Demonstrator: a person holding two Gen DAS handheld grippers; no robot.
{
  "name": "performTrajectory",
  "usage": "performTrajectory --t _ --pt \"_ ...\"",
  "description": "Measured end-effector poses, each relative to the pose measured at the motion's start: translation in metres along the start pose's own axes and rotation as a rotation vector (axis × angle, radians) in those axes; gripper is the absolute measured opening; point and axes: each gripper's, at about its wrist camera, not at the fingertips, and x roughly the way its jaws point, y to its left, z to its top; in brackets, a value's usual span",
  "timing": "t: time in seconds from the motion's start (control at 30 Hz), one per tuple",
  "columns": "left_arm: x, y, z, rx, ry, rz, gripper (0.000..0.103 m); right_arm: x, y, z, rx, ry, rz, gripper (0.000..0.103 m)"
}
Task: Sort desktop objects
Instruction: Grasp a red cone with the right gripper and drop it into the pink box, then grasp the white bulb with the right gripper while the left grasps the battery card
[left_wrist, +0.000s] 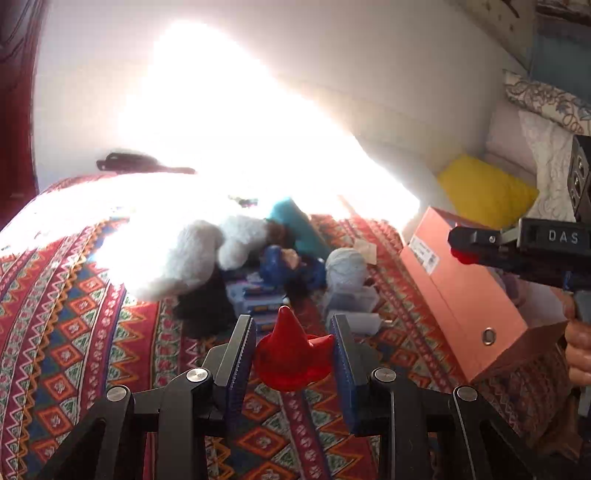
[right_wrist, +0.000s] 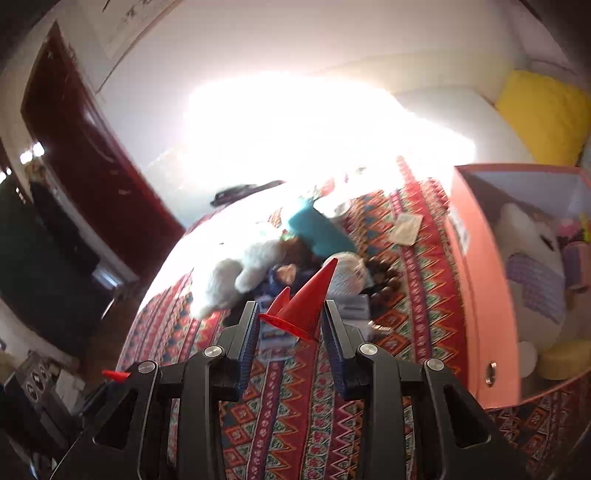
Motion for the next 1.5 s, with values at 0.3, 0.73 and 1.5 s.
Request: performTrajectory --t 0.3,0.73,1.5 --pt "0.019 -0.106 0.049 0.080 -0.060 -0.200 0.034 -0.147 -0.044 0.043 0.054 -0.396 -0.257 0.036" --pt "0.113 -0.287 0.066 0.288 0.058 -0.388 0.035 -0.134 -0.200 0.050 0.381 -0.369 -0.333 0.037" --pt "0.089 -0.159 0.051 0.189 0.037 -0.088 0.096 -0.020 -0.100 0.050 0.166 -0.106 -0.097 0.094"
